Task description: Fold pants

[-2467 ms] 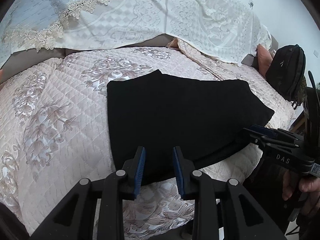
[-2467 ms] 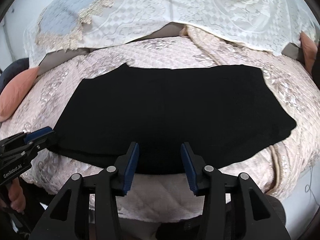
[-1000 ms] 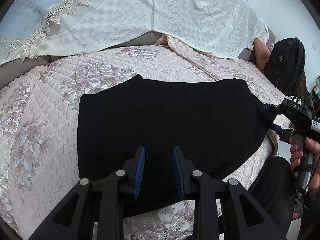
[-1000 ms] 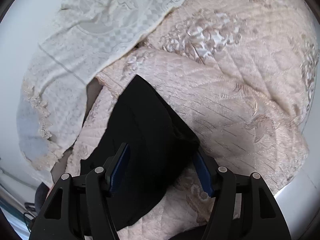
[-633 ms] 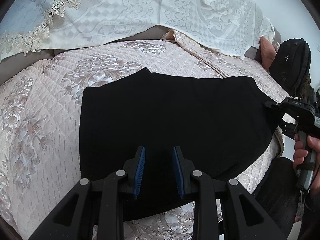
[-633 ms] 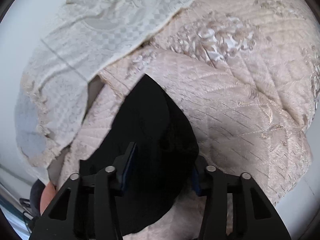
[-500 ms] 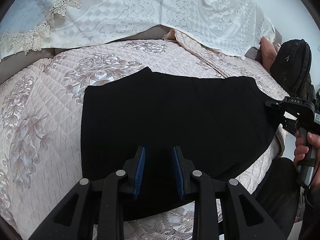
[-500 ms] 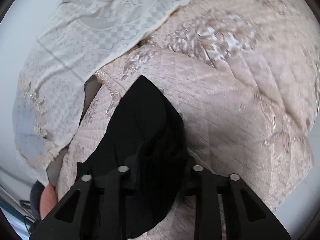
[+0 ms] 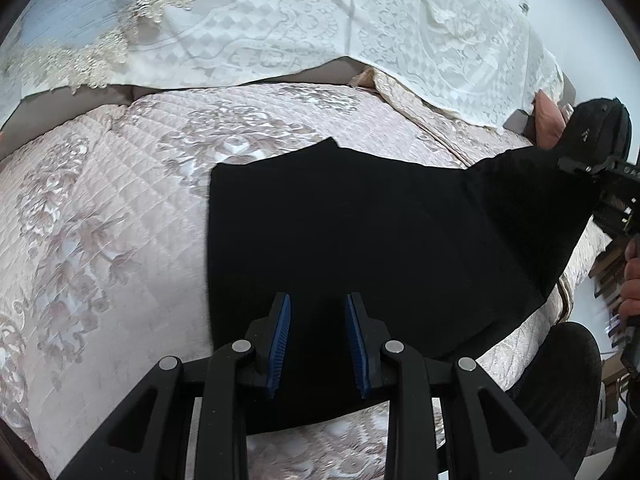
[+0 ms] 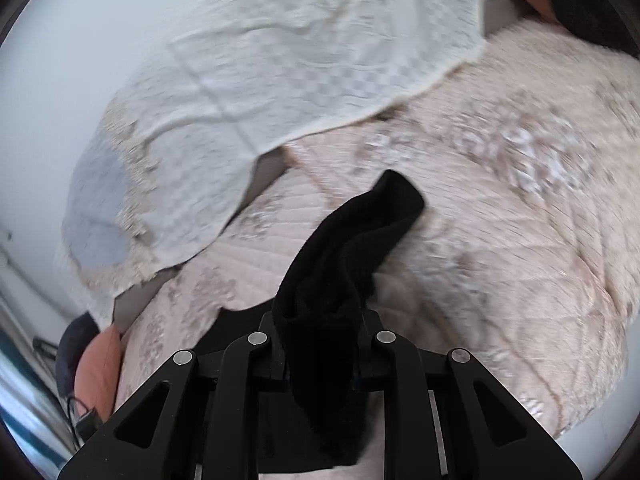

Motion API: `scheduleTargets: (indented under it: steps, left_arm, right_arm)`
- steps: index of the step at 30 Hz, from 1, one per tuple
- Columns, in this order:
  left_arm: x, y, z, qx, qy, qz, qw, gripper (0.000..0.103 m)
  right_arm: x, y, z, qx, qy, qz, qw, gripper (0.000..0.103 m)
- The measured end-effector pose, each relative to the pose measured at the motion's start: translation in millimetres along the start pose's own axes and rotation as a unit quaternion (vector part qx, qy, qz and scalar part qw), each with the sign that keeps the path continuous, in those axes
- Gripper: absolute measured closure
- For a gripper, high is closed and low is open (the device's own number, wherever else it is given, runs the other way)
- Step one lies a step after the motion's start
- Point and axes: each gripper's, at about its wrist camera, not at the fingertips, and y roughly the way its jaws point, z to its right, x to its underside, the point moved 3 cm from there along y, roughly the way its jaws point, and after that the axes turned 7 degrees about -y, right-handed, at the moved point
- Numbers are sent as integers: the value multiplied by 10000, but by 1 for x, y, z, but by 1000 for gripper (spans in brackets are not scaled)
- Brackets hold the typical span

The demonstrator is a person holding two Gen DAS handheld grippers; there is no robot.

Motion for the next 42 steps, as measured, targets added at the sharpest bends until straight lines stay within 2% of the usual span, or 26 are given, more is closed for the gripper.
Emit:
scheduleTargets:
  steps: [6,12,17,22,25,27,31,34,36,37,38,39,40,42]
  left_arm:
    - [2,-8,-25,-82,-268,61,9996,72]
    - [3,-15,-56,-180,-587,136,9980,72]
    - [7,-22,-81,-289,-832,196,9959,72]
    - [11,-30,-101,-380,-1005,257,9939,72]
    - [13,-34,-111,-424,-1079,296,9928,72]
    - [12,-37,-116,-443,-1124,333,9921,72]
    - [8,-40,-122,-439,-1210,410,9908,72]
    - [2,-43,-118,-336,-1206,454,9911,72]
    - [-1,-46,-110,-216,-1157,487,9919,72]
    - [-4,-47,-104,-128,-1106,504,9925,72]
    - [-6,-48,-97,-39,-1034,525,9932,72]
    - [-8,-48,-89,34,-968,538,9938,72]
    - [-11,-47,-80,129,-891,536,9945,73]
    - [-15,-45,-64,299,-786,515,9951,72]
  right_arm:
    - [2,9,-61,-349,-721,-136,9967,83]
    - [21,26,-125,-682,-1514,-450,9851,83]
    - [62,59,-172,-928,-2140,-984,9674,84]
    - [120,100,-201,-906,-2687,-1584,9458,81]
    - [143,117,-206,-904,-2891,-2011,9316,66]
    - [153,118,-206,-1074,-2892,-2137,9269,48]
    - [153,99,-210,-1743,-2755,-2154,9205,46]
    - [144,82,-206,-1955,-2657,-1863,9255,46]
    - [131,70,-193,-1860,-2462,-1549,9385,50]
    - [124,66,-181,-1661,-2349,-1393,9475,56]
    - [121,65,-173,-1491,-2293,-1326,9527,69]
    - [119,64,-161,-1220,-2250,-1296,9580,77]
    - [119,68,-146,-823,-2228,-1362,9618,79]
    - [127,80,-129,-425,-2215,-1728,9588,88]
